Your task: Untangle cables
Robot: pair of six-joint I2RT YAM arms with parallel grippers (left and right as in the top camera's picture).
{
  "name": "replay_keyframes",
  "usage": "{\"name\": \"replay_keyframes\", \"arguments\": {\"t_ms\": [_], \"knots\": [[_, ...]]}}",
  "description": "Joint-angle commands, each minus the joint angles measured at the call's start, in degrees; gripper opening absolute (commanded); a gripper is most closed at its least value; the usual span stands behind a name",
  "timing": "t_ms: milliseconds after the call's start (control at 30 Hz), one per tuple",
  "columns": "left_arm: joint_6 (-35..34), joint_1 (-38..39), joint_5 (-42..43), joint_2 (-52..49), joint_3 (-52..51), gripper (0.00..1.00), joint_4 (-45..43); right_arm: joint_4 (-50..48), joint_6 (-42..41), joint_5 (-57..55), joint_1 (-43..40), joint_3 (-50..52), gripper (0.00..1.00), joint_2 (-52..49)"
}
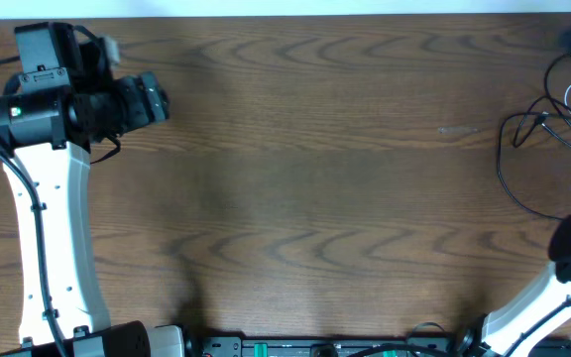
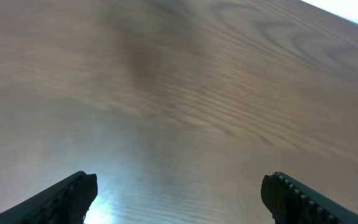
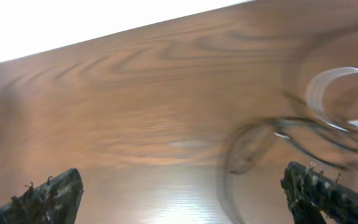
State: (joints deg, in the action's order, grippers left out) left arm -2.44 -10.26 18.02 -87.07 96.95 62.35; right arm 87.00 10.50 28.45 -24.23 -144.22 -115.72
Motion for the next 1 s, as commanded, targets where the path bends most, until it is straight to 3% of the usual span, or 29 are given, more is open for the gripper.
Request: {"name": "replay_keyframes", "arguments": {"t_ms": [0,133,400,733,967], "knots": [[10.2,0.1,9.9,-0.5,-0.5,0.91,0.0,2.1,4.9,5.2,5.8,-0.2,0.99,0.4],[10.2,0.1,9.8,-0.5,-0.5,0.91,-0.1,3.4,4.6,0.2,12.9,-0.2,0.99,0.4],[10.2,0.1,9.6,-0.5,-0.5,0.91,-0.1,2.6,-3.7,-17.2,24.0,-0.2,0.99,0.7],[10.2,0.1,9.6,-0.5,-0.5,0.91,-0.1,4.2,-15.7,-17.5,26.9,-0.2,0.99,6.1],[10.2,0.1,9.6,-0.5,-0.5,0.91,-0.1,5.9,-16.5,-17.6,26.8,-0.2,0.99,7.8]]}}
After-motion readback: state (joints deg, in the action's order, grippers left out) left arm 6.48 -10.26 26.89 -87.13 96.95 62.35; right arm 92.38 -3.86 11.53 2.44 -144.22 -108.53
